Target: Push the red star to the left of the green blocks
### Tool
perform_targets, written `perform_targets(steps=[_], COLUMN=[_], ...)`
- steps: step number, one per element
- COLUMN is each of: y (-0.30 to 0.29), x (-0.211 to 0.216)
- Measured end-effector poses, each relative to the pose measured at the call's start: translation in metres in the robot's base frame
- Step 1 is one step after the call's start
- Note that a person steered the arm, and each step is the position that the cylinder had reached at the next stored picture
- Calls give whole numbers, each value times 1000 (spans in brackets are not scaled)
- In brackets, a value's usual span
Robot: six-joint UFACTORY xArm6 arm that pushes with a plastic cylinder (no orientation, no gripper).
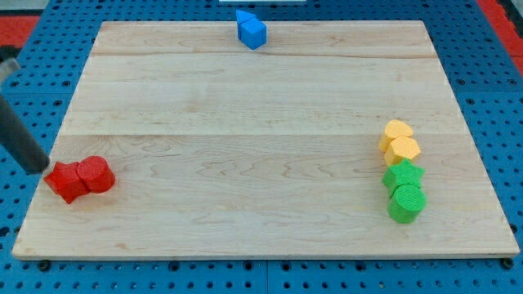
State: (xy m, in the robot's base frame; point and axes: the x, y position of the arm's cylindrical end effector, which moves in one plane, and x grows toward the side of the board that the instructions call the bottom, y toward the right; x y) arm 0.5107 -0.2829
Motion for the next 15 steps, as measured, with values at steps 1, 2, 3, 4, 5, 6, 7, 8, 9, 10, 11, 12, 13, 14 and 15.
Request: perform_targets(steps=[1, 2, 3, 4, 5, 6, 7, 8, 9, 10, 11, 12, 13, 14, 15], y=[-13, -12, 39, 88, 106, 136, 154, 138, 125, 170, 234, 251, 192, 231, 319], x=[35, 38, 33, 14, -17, -40, -27, -23, -10, 1, 5, 10, 33, 55, 55])
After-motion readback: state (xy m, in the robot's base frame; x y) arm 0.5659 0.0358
